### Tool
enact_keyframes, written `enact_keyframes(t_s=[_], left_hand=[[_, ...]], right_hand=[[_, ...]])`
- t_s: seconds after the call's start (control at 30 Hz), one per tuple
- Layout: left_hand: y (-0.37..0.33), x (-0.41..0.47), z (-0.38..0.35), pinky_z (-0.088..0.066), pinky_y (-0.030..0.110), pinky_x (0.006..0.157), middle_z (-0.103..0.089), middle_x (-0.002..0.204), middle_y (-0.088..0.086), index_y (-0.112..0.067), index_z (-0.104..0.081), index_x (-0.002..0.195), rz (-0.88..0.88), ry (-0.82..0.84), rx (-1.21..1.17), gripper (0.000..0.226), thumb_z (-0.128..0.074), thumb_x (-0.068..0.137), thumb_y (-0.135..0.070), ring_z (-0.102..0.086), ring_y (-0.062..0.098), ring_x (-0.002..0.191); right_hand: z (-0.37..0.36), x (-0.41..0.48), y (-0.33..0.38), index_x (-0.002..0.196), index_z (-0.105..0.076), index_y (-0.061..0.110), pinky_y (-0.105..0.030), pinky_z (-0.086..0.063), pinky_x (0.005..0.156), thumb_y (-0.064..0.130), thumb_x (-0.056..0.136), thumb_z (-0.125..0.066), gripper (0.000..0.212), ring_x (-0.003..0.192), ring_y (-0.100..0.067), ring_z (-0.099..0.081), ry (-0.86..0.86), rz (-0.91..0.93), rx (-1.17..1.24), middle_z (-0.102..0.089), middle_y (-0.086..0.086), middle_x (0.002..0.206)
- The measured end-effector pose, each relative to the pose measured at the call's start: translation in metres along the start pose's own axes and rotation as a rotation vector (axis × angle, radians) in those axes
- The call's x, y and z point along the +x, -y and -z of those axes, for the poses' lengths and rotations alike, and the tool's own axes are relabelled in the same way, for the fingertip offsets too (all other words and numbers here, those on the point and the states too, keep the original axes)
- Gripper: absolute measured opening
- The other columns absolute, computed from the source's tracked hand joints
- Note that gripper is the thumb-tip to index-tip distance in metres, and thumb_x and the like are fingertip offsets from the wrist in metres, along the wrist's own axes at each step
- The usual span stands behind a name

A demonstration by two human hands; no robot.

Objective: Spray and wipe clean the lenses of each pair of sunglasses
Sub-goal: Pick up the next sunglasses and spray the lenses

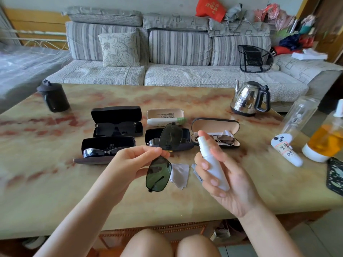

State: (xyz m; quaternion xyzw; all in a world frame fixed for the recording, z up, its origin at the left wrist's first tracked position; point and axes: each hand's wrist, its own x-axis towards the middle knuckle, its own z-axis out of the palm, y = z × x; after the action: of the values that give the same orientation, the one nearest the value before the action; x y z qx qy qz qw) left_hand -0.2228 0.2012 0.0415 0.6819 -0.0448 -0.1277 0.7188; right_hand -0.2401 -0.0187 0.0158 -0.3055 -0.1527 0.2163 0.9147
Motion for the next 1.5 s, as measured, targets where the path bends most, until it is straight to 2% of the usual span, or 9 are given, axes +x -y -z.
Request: enact_keyframes(t_s=[0.17, 0.33, 0.47, 0.57, 0.63, 0.83, 1.07, 1.27, 1.5], left_hand=[[0.0, 0.0, -0.003, -0.056, 0.021, 0.072, -0.076, 0.093, 0.002, -0.006, -0.075, 0.092, -0.01, -0.004, -0.019, 0.037, -0.061, 0.074, -0.035, -0.071, 0.013, 0.086], [0.0, -0.001, -0.005, -0.055, 0.019, 0.07, -0.076, 0.091, 0.001, -0.005, -0.075, 0.092, -0.01, 0.012, -0.042, 0.037, -0.062, 0.074, -0.035, -0.07, 0.012, 0.085], [-0.001, -0.002, -0.009, -0.056, 0.02, 0.072, -0.076, 0.091, 0.002, -0.006, -0.075, 0.091, -0.013, 0.02, -0.04, 0.036, -0.062, 0.074, -0.035, -0.07, 0.013, 0.086], [-0.001, -0.002, -0.013, -0.056, 0.02, 0.073, -0.076, 0.093, 0.003, -0.007, -0.076, 0.089, -0.017, 0.025, -0.04, 0.035, -0.063, 0.074, -0.035, -0.071, 0.013, 0.088], [-0.001, -0.002, -0.015, -0.056, 0.02, 0.074, -0.076, 0.094, 0.003, -0.006, -0.076, 0.09, -0.017, 0.028, -0.037, 0.036, -0.063, 0.073, -0.036, -0.071, 0.014, 0.09], [0.0, -0.002, -0.018, -0.054, 0.018, 0.071, -0.076, 0.094, 0.004, -0.004, -0.075, 0.091, -0.017, 0.034, -0.03, 0.038, -0.064, 0.073, -0.036, -0.07, 0.013, 0.09], [0.001, 0.0, -0.02, -0.055, 0.02, 0.075, -0.076, 0.094, 0.003, -0.008, -0.077, 0.089, -0.022, 0.037, -0.009, 0.036, -0.064, 0.073, -0.038, -0.07, 0.013, 0.092], [0.002, 0.001, -0.022, -0.056, 0.021, 0.078, -0.076, 0.092, 0.001, -0.009, -0.077, 0.088, -0.021, 0.038, 0.007, 0.035, -0.064, 0.074, -0.038, -0.07, 0.012, 0.091], [0.002, 0.002, -0.021, -0.057, 0.021, 0.077, -0.076, 0.091, 0.001, -0.009, -0.077, 0.089, -0.005, 0.025, -0.019, 0.033, -0.064, 0.076, -0.036, -0.07, 0.012, 0.09]], right_hand=[[-0.01, 0.005, -0.007, 0.124, -0.063, 0.024, -0.016, -0.033, 0.028, 0.02, 0.081, -0.072, 0.045, 0.04, -0.01, -0.046, -0.192, 0.103, -0.139, -0.053, -0.006, 0.076], [-0.033, 0.009, 0.001, 0.117, -0.06, 0.033, -0.017, -0.03, 0.037, 0.012, 0.085, -0.055, 0.039, 0.039, -0.013, -0.037, -0.262, 0.285, -0.839, -0.053, -0.001, 0.071], [-0.041, 0.015, 0.014, 0.118, -0.058, 0.034, -0.015, -0.042, 0.059, 0.003, 0.086, -0.061, 0.045, 0.061, -0.01, -0.048, -0.337, 0.527, -1.63, -0.057, 0.016, 0.077], [-0.042, 0.019, 0.015, 0.116, -0.051, 0.041, -0.01, -0.042, 0.061, 0.006, 0.081, -0.062, 0.051, 0.065, -0.001, -0.051, -0.386, 0.533, -1.88, -0.057, 0.024, 0.074], [-0.041, 0.02, 0.014, 0.115, -0.047, 0.043, -0.008, -0.037, 0.058, 0.006, 0.079, -0.062, 0.054, 0.063, 0.008, -0.048, -0.409, 0.534, -1.952, -0.053, 0.032, 0.073], [-0.04, 0.023, 0.013, 0.113, -0.046, 0.036, -0.023, -0.032, 0.059, 0.002, 0.076, -0.062, 0.053, 0.063, -0.001, -0.042, -0.417, 0.584, -2.032, -0.038, 0.02, 0.056], [-0.039, 0.017, 0.018, 0.117, -0.047, 0.039, -0.008, -0.038, 0.061, 0.003, 0.08, -0.062, 0.054, 0.064, 0.007, -0.046, -0.362, 0.57, -1.943, -0.051, 0.027, 0.069], [-0.036, 0.014, 0.013, 0.115, -0.046, 0.04, -0.028, -0.041, 0.061, 0.015, 0.081, -0.053, 0.043, 0.057, -0.003, -0.042, -0.286, 0.493, -1.975, -0.046, 0.018, 0.065], [-0.033, 0.007, 0.011, 0.118, -0.052, 0.031, -0.01, -0.038, 0.064, 0.006, 0.082, -0.06, 0.044, 0.066, 0.003, -0.047, -0.359, 0.554, -1.858, -0.05, 0.023, 0.072]])
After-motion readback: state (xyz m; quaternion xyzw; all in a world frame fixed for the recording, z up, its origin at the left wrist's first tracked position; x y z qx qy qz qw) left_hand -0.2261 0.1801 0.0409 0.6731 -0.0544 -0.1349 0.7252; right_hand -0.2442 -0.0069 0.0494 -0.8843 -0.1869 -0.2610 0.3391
